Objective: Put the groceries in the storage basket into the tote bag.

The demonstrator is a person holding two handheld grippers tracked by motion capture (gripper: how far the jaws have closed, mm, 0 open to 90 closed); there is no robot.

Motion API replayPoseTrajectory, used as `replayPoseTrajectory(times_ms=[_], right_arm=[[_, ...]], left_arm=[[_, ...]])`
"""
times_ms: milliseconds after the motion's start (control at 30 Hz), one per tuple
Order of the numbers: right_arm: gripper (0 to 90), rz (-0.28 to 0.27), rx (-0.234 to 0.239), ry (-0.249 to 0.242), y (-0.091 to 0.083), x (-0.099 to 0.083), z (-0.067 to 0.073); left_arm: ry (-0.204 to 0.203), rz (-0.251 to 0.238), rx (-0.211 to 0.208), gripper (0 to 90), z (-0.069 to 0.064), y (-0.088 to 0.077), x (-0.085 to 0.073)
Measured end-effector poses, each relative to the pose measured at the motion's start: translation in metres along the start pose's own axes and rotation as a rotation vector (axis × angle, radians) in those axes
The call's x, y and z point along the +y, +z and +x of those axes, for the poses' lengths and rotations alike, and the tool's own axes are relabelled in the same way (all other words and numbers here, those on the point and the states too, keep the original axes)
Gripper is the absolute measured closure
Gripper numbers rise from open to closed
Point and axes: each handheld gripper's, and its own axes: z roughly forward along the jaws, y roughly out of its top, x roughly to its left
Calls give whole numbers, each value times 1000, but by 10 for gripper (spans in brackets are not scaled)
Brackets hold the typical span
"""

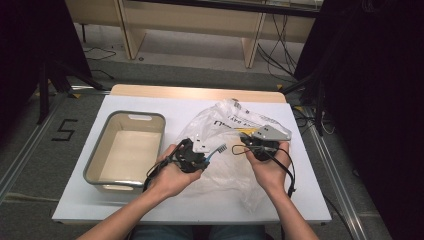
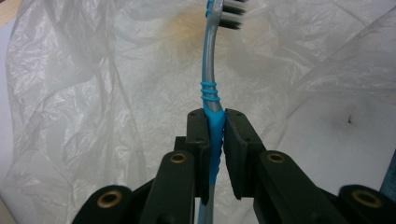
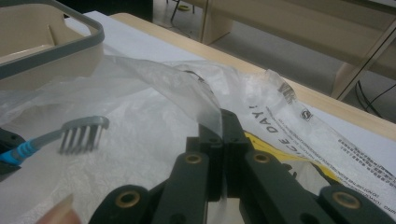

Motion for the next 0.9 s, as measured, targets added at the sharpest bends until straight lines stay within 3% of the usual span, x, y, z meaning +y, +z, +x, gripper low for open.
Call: replayPoseTrajectory(times_ms=[900], right_arm=[[900,-5,4,0,0,0,1]], left_arm=[[-17,58,5,803,3,29,9]])
